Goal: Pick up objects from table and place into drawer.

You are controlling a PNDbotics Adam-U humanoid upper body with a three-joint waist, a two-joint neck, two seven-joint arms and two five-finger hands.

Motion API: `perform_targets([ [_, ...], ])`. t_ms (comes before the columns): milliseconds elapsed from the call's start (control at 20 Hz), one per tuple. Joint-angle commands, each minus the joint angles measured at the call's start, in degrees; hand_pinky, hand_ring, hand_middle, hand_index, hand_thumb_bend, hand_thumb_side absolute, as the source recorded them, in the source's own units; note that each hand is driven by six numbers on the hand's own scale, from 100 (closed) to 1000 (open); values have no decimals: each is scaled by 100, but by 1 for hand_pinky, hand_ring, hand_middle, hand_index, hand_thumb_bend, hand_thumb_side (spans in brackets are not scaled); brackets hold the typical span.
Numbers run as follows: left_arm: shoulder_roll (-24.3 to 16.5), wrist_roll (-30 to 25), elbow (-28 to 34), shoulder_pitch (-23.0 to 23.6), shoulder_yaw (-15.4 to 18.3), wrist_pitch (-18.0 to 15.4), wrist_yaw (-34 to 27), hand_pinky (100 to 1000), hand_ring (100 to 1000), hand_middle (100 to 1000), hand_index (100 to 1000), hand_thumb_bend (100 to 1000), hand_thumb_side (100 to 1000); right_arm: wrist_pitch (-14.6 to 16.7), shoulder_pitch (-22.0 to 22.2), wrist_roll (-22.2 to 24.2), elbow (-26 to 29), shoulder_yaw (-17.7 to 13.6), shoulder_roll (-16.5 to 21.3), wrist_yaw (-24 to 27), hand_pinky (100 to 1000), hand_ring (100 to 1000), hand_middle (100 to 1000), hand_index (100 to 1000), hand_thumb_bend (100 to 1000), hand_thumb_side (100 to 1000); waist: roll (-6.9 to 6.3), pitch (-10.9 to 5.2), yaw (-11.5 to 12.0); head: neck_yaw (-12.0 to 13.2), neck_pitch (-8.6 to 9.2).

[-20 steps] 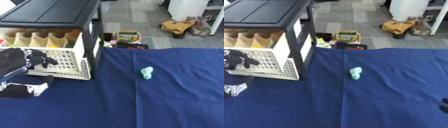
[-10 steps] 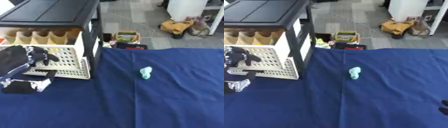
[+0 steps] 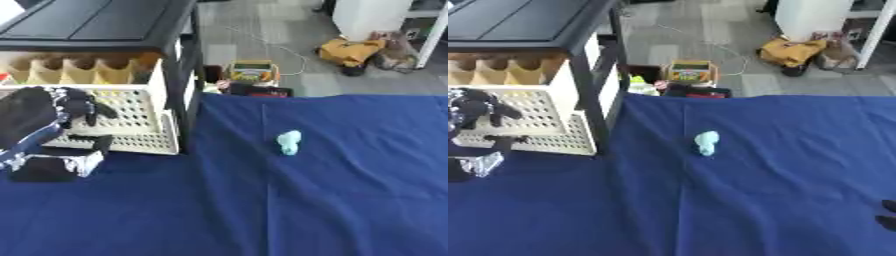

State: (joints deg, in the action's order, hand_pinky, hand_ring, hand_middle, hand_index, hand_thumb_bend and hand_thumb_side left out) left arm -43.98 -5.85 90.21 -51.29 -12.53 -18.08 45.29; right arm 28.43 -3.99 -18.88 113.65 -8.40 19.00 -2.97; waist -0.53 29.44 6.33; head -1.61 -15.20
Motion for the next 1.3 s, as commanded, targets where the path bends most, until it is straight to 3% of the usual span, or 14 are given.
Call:
perform_targets([
  [50,-86,-123,44,-18,-10,18,7,687,538,564,774,100,652,-13,-7,3,94,-7,37,-53,676,766,508,787,100,938,11,-83,-16,-6,63],
  [100,-89,-142,56,-14,-8,25,-1,706,497,516,735,100,727,-13,-6,2,94,-6,36,-56,677,767,507,787,100,938,11,-82,-14,-6,62],
  [450,-405,-646,465,333,-39,-102,-414,708,463,488,707,100,811,-62,2,4,94,2,5,-85,678,766,507,784,100,936,45,-91,68,-7,21],
  [800,-555,-1227,1170,529,239,58,-940,742,483,510,728,100,771,-61,46,-3,94,-19,-10,-50,678,764,506,783,100,937,87,-161,136,-36,-8],
  [850,-564,-1312,1285,554,288,119,-1024,745,483,511,728,100,772,-62,53,-1,94,-21,-11,-40,678,764,507,782,100,936,94,-174,150,-41,-14],
  [900,-573,-1398,1392,579,328,179,-1111,750,485,514,731,100,834,-64,57,2,94,-24,-11,-30,678,764,507,782,100,955,98,-183,158,-44,-20],
  [950,-580,-1488,1504,608,368,236,-1200,751,483,512,731,100,775,-65,64,2,94,-29,-11,-18,678,764,507,782,100,936,105,-198,169,-49,-28],
  [1300,-815,-2065,2239,1041,671,529,-1764,727,455,489,721,100,808,-32,115,-22,94,-84,-20,39,679,763,508,781,100,937,147,-257,244,-82,-78],
])
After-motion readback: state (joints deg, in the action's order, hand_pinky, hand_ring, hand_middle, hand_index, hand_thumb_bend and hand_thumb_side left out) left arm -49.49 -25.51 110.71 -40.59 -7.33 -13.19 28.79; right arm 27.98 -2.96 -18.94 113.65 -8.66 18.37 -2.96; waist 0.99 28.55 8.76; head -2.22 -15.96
